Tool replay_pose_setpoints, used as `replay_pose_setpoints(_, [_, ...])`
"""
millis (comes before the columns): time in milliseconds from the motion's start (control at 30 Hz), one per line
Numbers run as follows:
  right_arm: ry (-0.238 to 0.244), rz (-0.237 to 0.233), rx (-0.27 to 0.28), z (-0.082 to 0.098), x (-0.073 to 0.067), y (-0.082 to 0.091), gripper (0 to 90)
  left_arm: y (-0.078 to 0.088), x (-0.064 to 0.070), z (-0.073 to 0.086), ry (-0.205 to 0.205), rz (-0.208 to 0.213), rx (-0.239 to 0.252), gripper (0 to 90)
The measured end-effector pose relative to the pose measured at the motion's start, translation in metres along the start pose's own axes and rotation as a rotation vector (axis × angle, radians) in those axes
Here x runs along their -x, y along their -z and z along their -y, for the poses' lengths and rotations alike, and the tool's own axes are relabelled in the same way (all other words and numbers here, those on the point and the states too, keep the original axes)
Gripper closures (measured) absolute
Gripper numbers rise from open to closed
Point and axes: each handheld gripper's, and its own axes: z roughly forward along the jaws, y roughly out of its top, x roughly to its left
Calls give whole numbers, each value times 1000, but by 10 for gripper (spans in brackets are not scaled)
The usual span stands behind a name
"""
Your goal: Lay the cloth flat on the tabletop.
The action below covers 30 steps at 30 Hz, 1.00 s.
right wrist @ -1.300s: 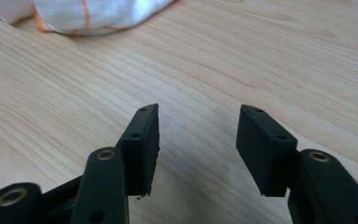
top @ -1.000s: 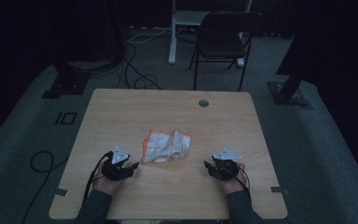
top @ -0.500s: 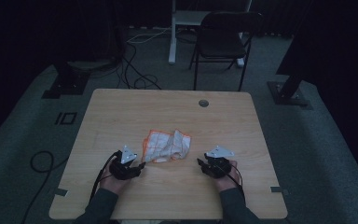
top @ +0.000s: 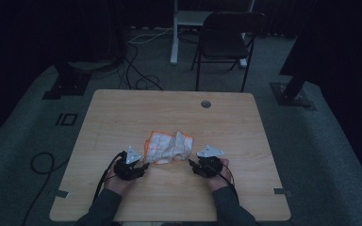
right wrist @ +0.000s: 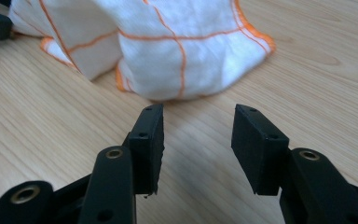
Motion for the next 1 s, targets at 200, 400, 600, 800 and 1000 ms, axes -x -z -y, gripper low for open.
replay_pose_setpoints(200, [6, -23, 21, -8, -8, -5, 509, -2, 1, -3, 0, -4, -9, 566])
replay_pose_setpoints(400, [4, -31, 32, -13, -12, -12, 548, -5, 2, -5, 5, -7, -10, 620])
replay_pose_setpoints(600, [11, -34, 45, -15, -10, -15, 765, -6, 1, -9, -1, -8, -17, 734])
replay_pose_setpoints(800, [34, -16, 48, -15, -8, -8, 838, -5, 2, -13, -10, -20, -14, 849])
replay_pose_setpoints(1000, [26, 1, 72, -15, 0, 4, 843, 1, 5, -16, -13, -13, 2, 863])
